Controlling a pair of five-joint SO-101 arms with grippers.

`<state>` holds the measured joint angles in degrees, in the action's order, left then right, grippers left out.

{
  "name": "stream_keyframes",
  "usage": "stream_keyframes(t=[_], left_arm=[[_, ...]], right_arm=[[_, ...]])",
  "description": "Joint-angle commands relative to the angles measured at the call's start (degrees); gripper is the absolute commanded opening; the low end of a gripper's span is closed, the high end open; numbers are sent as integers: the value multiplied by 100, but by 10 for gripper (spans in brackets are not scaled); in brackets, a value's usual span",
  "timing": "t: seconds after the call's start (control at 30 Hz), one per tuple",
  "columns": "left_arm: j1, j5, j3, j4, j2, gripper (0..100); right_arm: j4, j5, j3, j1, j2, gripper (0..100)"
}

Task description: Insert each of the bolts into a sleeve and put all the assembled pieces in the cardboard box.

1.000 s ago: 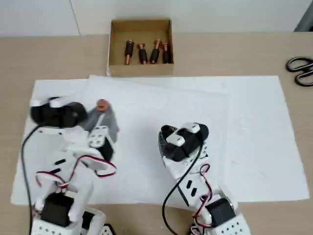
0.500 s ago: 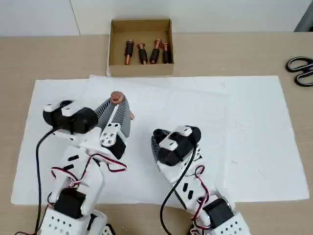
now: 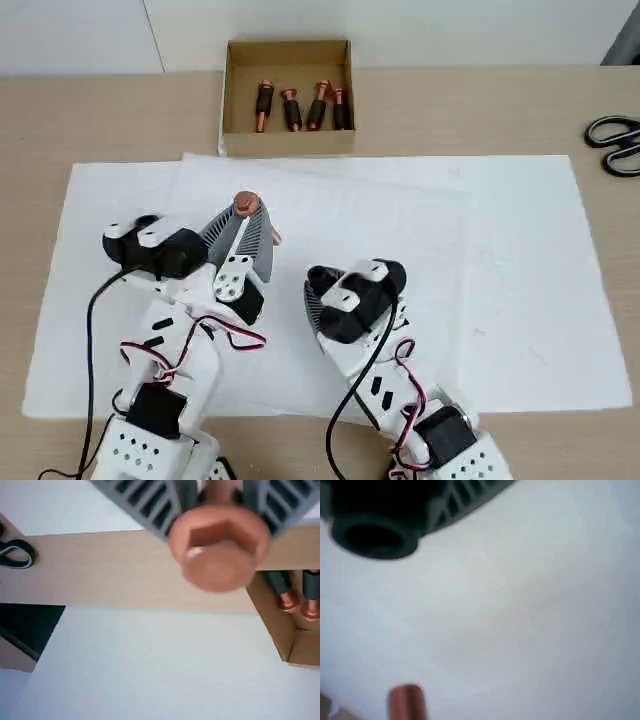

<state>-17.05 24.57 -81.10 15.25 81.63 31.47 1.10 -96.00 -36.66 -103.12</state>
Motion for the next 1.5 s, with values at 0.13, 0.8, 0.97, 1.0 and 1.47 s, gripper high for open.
stream_keyframes(t=[0.13, 0.8, 0.97, 1.0, 1.47], left_arm=[[-185, 316, 224, 378, 79, 6], [-413, 343, 796, 1371, 62, 6], [-413, 448, 875, 1354, 62, 6], [-413, 563, 884, 1354, 70, 6], [-651, 791, 848, 1292, 44, 6]], right_arm=[[-136, 9, -44, -92, -22, 4], [-127, 0, -44, -303, -22, 4], [-119, 0, -44, -295, -13, 4], [-119, 0, -44, -295, -13, 4], [-119, 0, -44, -277, -13, 4]])
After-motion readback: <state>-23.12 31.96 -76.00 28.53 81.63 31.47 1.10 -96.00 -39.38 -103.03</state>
